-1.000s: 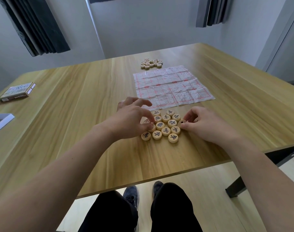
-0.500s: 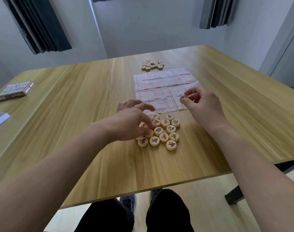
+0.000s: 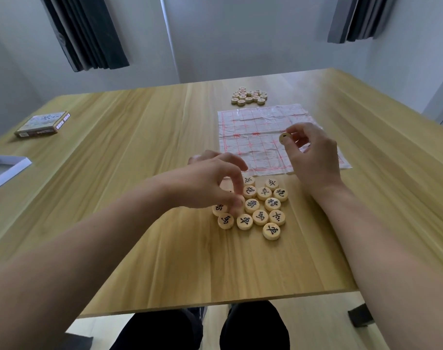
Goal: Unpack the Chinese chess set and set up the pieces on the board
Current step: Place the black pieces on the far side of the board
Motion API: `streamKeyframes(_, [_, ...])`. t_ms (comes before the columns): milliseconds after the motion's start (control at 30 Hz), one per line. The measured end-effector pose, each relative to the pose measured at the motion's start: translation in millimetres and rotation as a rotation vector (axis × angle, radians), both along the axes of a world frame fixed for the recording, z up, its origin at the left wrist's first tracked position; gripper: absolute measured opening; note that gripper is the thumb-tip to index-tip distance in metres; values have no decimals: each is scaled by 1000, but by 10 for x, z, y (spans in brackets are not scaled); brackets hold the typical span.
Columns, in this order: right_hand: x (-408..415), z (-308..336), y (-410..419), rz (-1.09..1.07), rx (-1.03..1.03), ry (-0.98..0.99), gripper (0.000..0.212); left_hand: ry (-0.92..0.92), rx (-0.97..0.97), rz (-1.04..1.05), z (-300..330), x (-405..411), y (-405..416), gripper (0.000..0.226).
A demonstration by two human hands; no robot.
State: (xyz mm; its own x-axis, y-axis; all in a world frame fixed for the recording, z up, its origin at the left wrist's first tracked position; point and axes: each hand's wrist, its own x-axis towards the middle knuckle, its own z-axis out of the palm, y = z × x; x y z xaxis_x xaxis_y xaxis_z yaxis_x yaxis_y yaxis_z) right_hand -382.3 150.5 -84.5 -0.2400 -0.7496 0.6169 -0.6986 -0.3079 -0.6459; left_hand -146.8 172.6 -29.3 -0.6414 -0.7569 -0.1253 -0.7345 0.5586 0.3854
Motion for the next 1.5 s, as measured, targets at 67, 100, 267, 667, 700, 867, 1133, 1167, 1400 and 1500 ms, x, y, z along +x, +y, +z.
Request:
streamKeyframes(67, [5, -10, -2, 19, 23, -15, 14, 155, 69, 50, 62, 8, -38, 12])
streamKeyframes(100, [-3, -13, 0, 23, 39, -14, 15, 255, 99, 82, 92, -15, -68, 14])
streamKeyframes(267, [-137, 9, 19, 22, 119, -60, 20, 621, 155, 234, 75, -277, -285, 15])
streamKeyframes(667, [-247, -15, 9, 68, 254, -21, 9, 709, 81, 331, -347, -642, -639, 8])
streamKeyframes(700, [-249, -19, 2, 66, 259, -29, 9, 711, 77, 318, -366, -646, -644, 8])
streamKeyframes(867, [-275, -1, -15, 35, 269, -51, 7, 733, 83, 285, -405, -697, -710, 10])
streamKeyframes(1133, [-277, -23, -32, 37, 341, -57, 4, 710, 136, 283, -479, -664, -784, 8])
streamKeyframes(1167, [-278, -29, -34, 37, 354, -59, 3, 700, 134, 290, -478, -640, -797, 9])
streamKeyframes(1400, [-254, -2, -38, 74, 312, -128, 2, 716, 127, 281, -401, -610, -808, 7])
streamKeyframes(1500, [-263, 6, -66, 72, 297, -193, 6, 754, 151, 251, -373, -643, -802, 7])
